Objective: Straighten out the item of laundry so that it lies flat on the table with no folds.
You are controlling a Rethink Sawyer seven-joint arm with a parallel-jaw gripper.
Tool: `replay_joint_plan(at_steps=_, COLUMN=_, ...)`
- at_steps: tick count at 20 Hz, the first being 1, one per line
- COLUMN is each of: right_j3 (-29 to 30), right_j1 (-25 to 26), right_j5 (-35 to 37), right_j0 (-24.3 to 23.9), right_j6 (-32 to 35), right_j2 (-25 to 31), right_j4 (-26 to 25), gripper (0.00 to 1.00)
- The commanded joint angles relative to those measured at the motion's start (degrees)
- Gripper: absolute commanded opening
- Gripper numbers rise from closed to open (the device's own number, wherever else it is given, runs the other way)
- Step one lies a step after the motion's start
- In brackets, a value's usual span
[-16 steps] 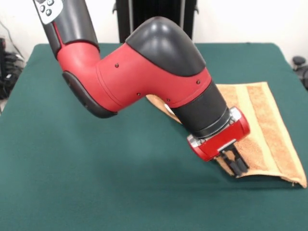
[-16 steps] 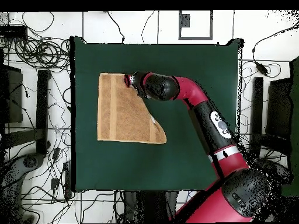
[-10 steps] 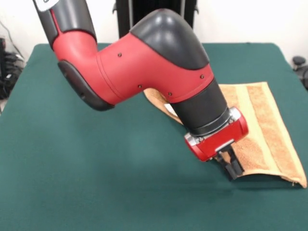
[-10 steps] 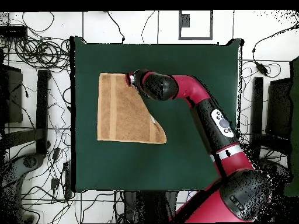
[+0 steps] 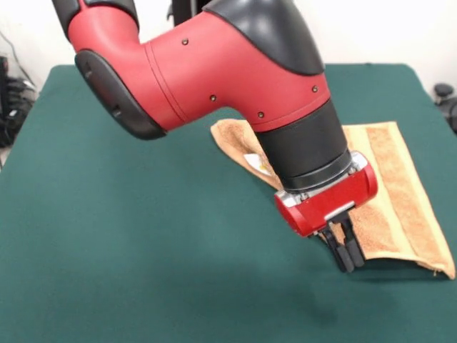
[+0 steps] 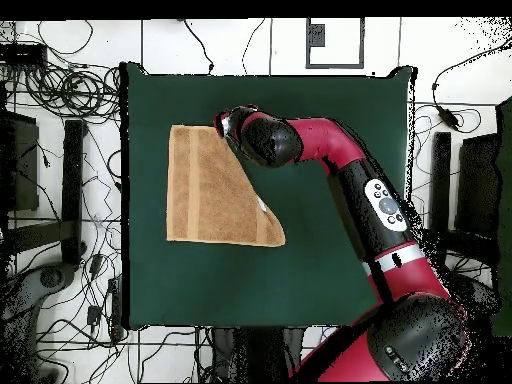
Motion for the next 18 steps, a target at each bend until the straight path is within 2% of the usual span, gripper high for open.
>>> replay_joint_plan(at_steps=1, right_j3=-2.84, right_j1=2.90, right_j5=0.75, right_j0=4.29, right_j6=-3.00, right_j2=-6.60, right_j4=-1.20, gripper=0.00)
replay_joint_plan(at_steps=9, right_j3=-4.76, right_j1=6.90, right_j5=0.12, right_j0=4.71, right_j6=-2.72, right_j2=-7.60, right_j4=0.19, gripper=0.00)
replay_joint_plan(at_steps=18, right_j3=-5.39, right_j1=5.78, right_j5=-1.30, right_j0=5.31, right_j6=-2.64, right_j2=-7.55, right_j4=-0.80, gripper=0.00)
